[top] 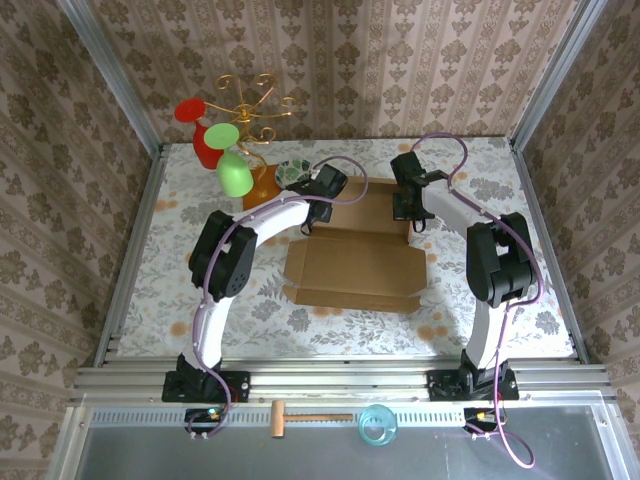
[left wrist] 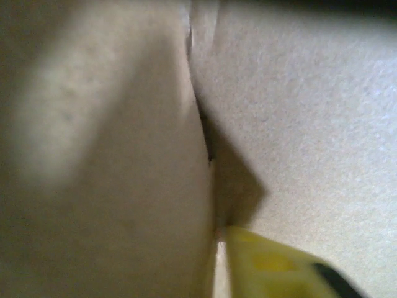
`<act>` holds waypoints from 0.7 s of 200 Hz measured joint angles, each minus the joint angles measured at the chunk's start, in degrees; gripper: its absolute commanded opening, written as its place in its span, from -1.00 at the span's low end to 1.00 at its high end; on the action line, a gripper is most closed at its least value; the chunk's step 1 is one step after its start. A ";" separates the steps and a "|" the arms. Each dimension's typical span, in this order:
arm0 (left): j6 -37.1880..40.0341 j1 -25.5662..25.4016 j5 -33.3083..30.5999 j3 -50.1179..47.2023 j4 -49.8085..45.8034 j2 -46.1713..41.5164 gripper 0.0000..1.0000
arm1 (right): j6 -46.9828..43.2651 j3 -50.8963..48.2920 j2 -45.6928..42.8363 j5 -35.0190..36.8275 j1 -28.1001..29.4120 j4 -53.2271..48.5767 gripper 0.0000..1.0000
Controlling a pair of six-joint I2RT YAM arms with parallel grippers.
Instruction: Fold the paper box
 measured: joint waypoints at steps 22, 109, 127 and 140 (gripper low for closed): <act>0.55 0.00 2.56 -1.33 0.85 -1.81 -0.03 | 0.00 0.00 0.00 0.00 0.00 0.00 -1.00; -0.46 1.99 14.71 -1.38 -1.75 -9.62 0.10 | -0.02 0.00 0.00 -0.07 0.00 0.07 -1.00; -0.46 2.89 15.89 -1.40 -1.90 -9.64 0.10 | -0.02 0.00 0.00 -0.15 0.00 0.09 -1.00; -0.44 3.43 16.61 -1.46 -1.77 -9.64 0.10 | -0.02 0.00 0.00 -0.22 0.00 0.09 -1.00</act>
